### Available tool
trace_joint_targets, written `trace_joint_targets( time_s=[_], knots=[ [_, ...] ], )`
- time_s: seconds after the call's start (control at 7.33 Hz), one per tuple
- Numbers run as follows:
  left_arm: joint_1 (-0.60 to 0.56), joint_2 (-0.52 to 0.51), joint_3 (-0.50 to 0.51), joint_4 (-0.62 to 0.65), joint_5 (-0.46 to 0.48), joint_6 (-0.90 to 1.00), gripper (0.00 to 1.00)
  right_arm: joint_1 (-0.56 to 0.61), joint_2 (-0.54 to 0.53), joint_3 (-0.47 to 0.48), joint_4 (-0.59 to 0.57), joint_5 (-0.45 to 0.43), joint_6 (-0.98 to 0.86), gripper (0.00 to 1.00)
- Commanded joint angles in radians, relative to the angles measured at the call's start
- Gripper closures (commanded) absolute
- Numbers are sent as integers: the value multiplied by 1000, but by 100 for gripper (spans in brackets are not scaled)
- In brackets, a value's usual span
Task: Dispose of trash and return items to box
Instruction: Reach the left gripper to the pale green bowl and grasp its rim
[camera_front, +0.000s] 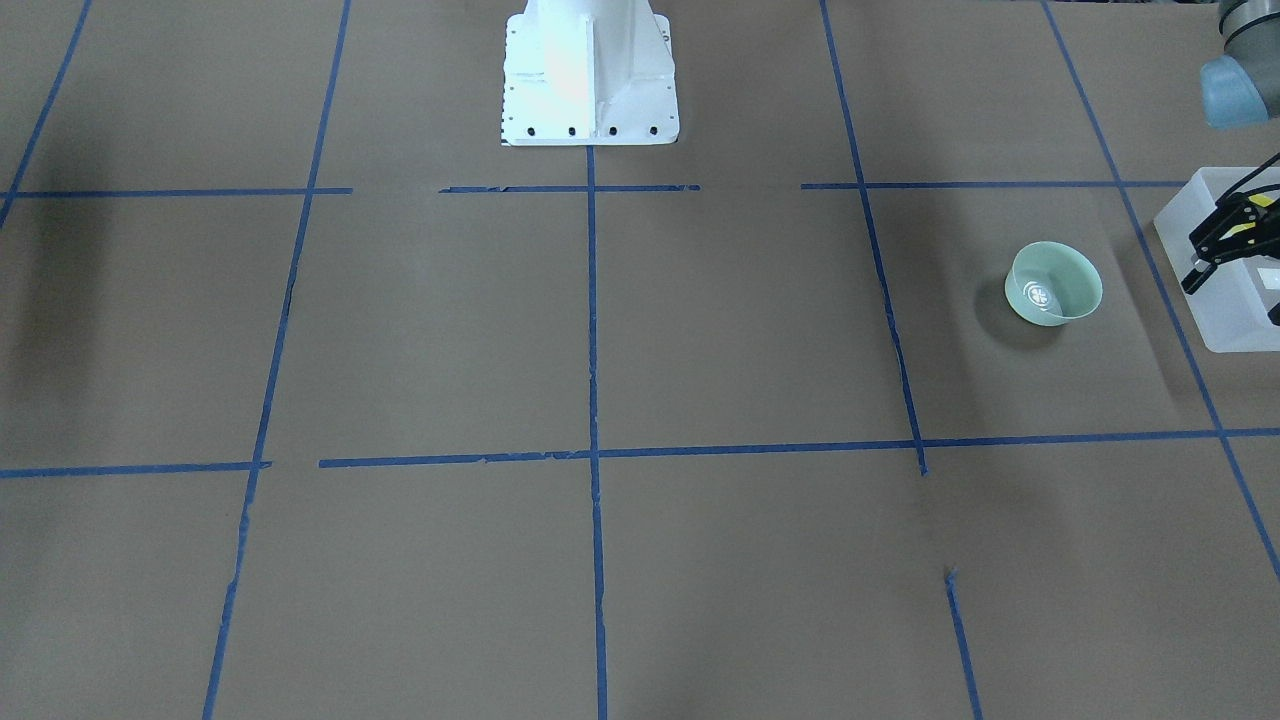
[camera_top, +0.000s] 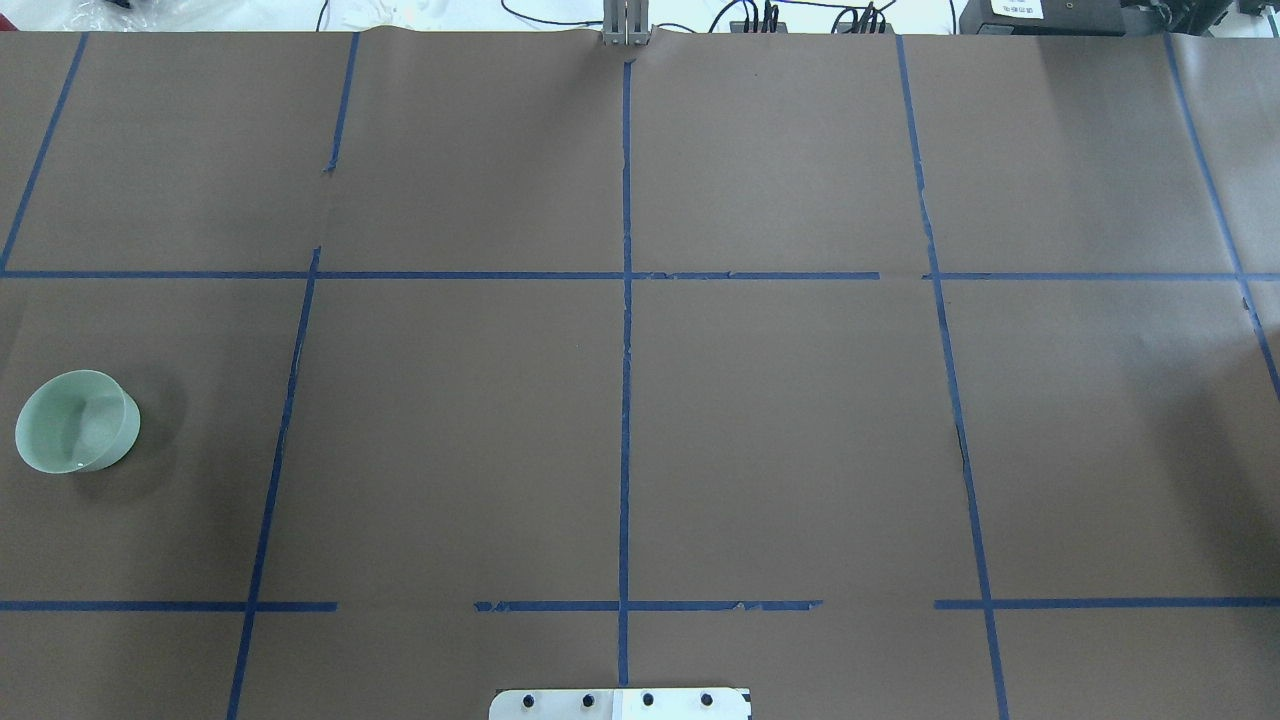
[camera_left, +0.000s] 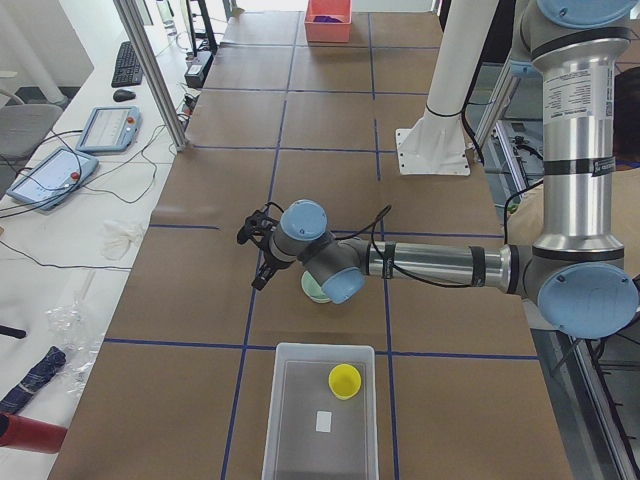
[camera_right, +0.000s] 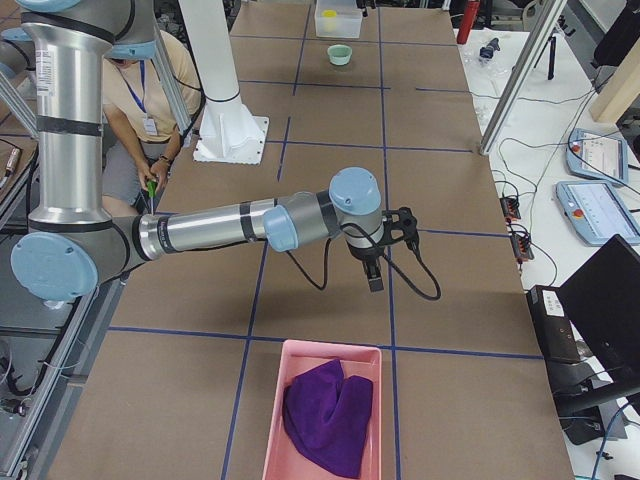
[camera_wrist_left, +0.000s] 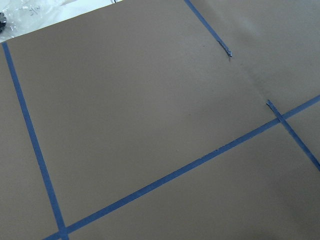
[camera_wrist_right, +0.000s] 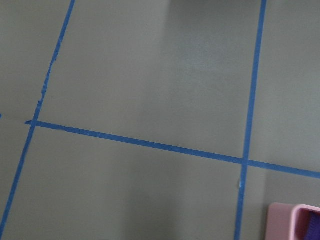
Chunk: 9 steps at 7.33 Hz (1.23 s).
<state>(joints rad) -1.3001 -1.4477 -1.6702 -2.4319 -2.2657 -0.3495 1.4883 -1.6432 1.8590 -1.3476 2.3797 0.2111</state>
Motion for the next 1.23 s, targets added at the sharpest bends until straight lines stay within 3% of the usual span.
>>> trace_joint_targets(
  time_s=[0.0, 0.27, 0.41, 0.82, 0.95, 1.09],
  knots=[
    [56, 123, 1, -150, 87, -125, 7, -75, -6, 14, 77, -42, 120, 0],
    [285, 155, 9, -260, 238, -443, 20, -85, -3, 12, 84, -39, 120, 0],
    [344, 155, 47, -327, 267, -554, 27, -85, -4, 14, 84, -39, 120, 0],
    [418, 155, 127, -389, 336, -611, 36, -85, -3, 14, 85, -39, 110, 0],
    [441, 152, 126, -391, 336, -605, 74, -85, -3, 12, 87, -39, 110, 0],
    [455, 148, 119, -392, 334, -603, 100, -85, -3, 12, 87, -39, 110, 0]
  ],
)
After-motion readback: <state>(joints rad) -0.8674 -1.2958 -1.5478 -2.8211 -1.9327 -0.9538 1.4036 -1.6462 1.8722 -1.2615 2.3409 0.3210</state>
